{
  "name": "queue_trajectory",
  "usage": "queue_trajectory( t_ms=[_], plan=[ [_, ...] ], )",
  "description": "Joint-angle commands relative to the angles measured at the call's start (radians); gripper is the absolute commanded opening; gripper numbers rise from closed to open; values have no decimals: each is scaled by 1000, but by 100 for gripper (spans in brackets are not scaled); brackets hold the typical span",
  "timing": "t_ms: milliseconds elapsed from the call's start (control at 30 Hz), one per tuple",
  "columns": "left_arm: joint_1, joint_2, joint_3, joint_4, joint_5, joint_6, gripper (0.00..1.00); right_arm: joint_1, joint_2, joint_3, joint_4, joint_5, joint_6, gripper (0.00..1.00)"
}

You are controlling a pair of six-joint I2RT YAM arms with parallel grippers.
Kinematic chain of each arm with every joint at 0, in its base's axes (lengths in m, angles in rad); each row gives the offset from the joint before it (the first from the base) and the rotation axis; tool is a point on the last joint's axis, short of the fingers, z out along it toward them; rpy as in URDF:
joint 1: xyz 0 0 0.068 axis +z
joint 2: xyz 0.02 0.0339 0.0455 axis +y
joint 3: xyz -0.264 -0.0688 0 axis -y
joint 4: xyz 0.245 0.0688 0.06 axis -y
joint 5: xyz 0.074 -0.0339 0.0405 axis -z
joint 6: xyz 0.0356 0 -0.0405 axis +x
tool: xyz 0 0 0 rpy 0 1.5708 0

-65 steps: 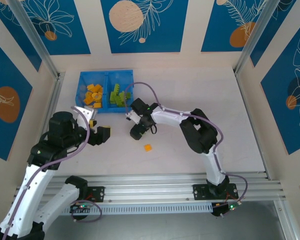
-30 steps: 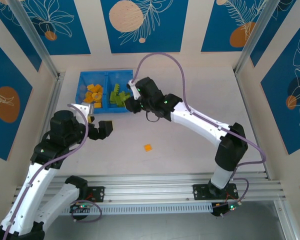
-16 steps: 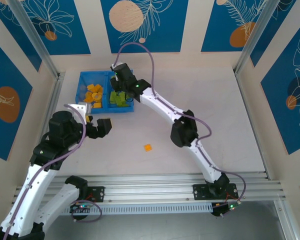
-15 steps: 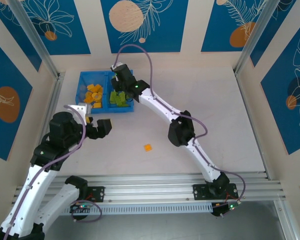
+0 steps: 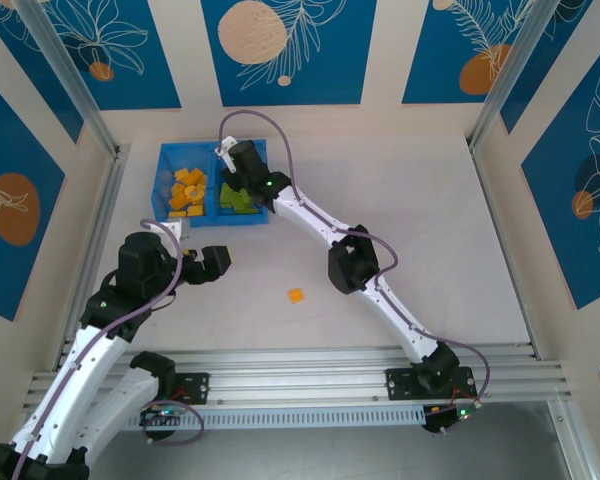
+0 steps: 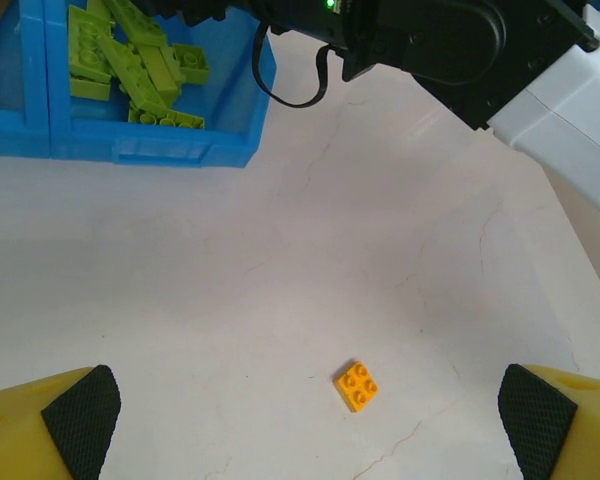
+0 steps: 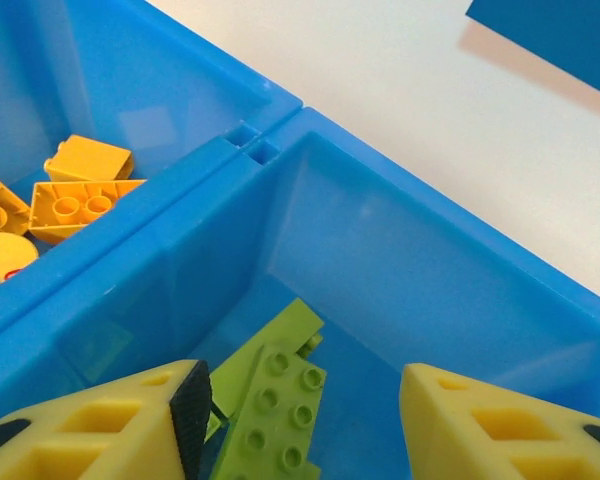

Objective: Sort the legos into containers by color

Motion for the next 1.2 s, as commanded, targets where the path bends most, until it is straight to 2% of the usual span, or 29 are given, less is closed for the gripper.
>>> queue_trajectory(
  t_ms=[0,167,267,367,500,633,733,933,1167],
  plan=[
    [-8,-8,-3,-16,-32,-33,100,14,-116,16,-19,-2,22,54],
    [-34,5,20,-46,-73,-86,100,9,-278,-39,-181,-22,160,55],
    [-99,50,39,-57,-124,-127,100,-10,-449,-185,-241,-123,265,59],
    [-220,128,61,-59,-212,-158,100,-38,-649,-420,-243,-240,344,62],
    [-424,288,96,-33,-365,-206,100,-87,-928,-781,-200,-329,450,69],
    [-577,519,162,-33,-457,-323,99,-144,-1197,-1147,-137,-330,561,85],
    [-639,706,241,-47,-449,-395,97,-187,-1358,-1359,-143,-298,630,93],
    [-693,980,407,-101,-432,-512,91,-244,-1574,-1668,-190,-263,718,95],
    [-695,1110,467,-166,-441,-607,80,-293,-1738,-1841,-229,-272,746,95]
  ],
)
